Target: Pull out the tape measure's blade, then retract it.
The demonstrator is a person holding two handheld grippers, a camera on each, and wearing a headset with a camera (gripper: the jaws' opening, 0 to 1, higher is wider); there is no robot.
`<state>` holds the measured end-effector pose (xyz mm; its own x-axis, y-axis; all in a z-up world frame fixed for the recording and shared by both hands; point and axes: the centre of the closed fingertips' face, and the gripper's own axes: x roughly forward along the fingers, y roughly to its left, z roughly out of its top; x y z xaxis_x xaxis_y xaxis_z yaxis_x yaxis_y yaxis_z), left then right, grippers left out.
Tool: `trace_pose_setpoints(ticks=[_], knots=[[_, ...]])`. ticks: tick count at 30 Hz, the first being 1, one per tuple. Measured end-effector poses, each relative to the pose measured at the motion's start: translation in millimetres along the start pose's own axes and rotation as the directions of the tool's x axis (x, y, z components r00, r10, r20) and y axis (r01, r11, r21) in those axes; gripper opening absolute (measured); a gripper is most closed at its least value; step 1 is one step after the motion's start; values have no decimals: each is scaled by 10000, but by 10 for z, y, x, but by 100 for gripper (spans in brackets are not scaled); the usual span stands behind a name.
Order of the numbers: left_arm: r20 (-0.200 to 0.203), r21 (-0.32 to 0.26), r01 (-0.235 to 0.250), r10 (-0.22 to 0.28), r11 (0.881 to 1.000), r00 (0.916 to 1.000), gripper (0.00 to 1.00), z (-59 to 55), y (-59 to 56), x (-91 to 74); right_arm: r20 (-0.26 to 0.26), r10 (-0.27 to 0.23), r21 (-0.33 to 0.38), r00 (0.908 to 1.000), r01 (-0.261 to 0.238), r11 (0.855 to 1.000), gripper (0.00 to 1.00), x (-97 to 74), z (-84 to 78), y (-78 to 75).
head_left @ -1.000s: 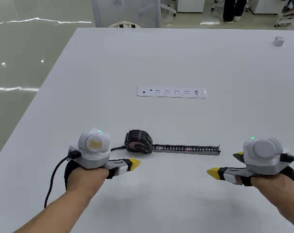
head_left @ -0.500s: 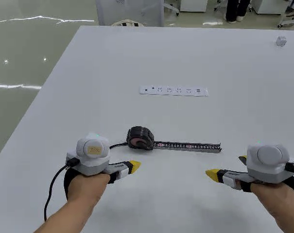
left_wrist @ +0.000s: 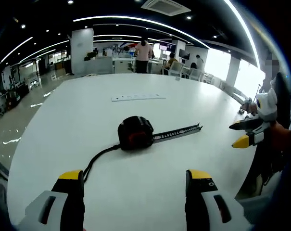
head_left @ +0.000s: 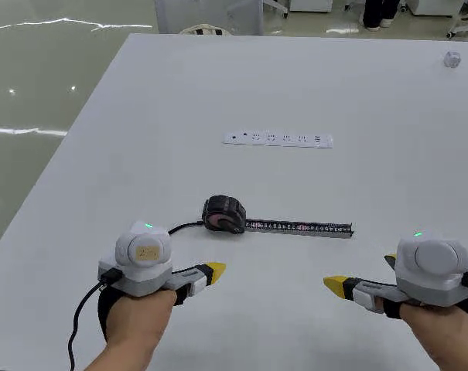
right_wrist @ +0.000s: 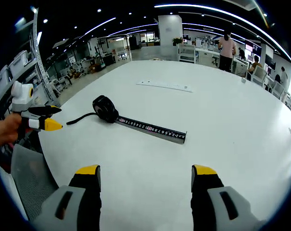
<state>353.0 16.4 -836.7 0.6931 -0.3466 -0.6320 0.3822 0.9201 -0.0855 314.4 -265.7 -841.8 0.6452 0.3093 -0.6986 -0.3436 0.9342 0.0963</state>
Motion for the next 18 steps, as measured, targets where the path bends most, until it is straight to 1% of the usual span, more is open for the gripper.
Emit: trace_pose_setpoints(ticks=[2,4,6,11,13,14,16,17,18], knots=[[-38,-42,-155,155,9999,9999,85,-18,16,-28,-16,5,27,10000,-5,10000,79,-17,-10,18],[-41,-108,-169,168,9998,9998,85,-22,14,-46,-27,8,70,10000,-8,10000,80,-34,-16,39],[-53,-156,-294,293,9994,9996,85,-33,27,-76,-84,-56,82,9999,56,10000,80,-54,-35,54],[-62,-329,-291,289,9990,9996,86,-30,-2,-142,-164,-161,319,9997,167,9994,83,-110,-73,108],[-117,-407,-354,349,9985,9993,88,-36,-2,-162,-266,-170,357,9995,179,9992,83,-126,-95,134],[-126,-470,-354,349,9983,9993,88,-36,-5,-171,-314,-256,434,9992,269,9987,83,-133,-106,125],[-177,-562,-432,423,9975,9989,89,-36,-12,-204,-319,-277,576,9991,295,9979,84,-163,-109,143],[-264,-580,-488,473,9971,9985,89,-44,-18,-227,-339,-310,612,9989,331,9976,84,-183,-113,155],[-249,-618,-470,456,9970,9987,90,-40,-30,-242,-352,-321,603,9989,342,9976,84,-196,-115,169]])
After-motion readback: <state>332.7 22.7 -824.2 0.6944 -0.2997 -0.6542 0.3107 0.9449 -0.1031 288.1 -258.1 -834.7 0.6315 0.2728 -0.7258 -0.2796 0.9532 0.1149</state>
